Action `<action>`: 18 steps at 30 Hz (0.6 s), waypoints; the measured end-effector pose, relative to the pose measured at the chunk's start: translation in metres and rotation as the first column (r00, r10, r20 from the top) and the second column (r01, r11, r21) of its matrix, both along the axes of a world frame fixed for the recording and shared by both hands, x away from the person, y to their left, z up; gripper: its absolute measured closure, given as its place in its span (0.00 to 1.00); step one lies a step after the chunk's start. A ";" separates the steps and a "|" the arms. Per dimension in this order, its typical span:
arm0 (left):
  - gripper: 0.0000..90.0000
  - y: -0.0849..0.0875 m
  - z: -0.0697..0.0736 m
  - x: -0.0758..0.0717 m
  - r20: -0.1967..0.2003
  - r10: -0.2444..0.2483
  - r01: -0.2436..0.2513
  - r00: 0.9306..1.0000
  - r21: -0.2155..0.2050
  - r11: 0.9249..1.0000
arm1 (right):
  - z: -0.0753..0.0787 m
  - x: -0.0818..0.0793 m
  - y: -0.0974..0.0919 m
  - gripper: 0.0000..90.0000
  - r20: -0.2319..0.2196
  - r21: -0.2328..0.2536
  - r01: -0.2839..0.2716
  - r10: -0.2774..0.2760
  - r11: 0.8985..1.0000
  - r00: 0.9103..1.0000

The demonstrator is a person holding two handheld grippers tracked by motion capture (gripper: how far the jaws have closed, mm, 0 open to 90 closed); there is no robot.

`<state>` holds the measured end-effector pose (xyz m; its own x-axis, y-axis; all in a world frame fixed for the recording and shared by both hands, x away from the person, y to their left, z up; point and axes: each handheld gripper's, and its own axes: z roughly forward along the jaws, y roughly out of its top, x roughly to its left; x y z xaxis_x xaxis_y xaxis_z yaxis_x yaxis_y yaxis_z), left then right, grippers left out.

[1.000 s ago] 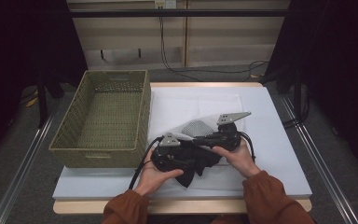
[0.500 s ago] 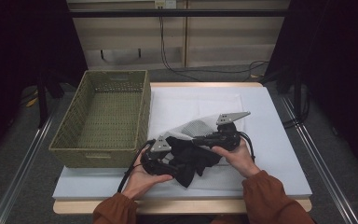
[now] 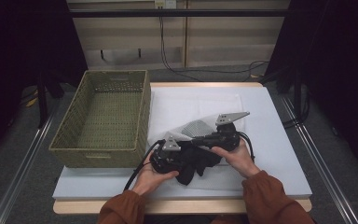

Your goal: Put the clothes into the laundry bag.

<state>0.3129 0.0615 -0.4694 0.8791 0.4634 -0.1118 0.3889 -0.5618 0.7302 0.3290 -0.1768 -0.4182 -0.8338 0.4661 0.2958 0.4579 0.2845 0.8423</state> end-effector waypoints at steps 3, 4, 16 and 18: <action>0.75 -0.003 0.004 0.000 -0.025 -0.026 0.026 0.999 -0.032 0.999 | 0.000 0.000 0.001 0.99 -0.004 -0.001 -0.002 0.002 1.000 1.000; 0.75 -0.007 0.004 -0.001 -0.019 -0.029 0.028 0.999 -0.049 0.998 | 0.000 0.000 0.001 0.99 -0.004 -0.001 -0.003 0.003 1.000 1.000; 0.80 -0.020 0.003 0.006 -0.020 0.027 -0.029 0.999 -0.093 0.995 | 0.002 -0.002 0.002 0.99 0.005 0.004 -0.013 0.013 1.000 1.000; 0.80 -0.021 0.002 0.007 -0.013 0.042 -0.043 0.999 -0.094 0.995 | 0.003 -0.003 0.002 0.99 0.008 0.007 -0.010 0.010 1.000 1.000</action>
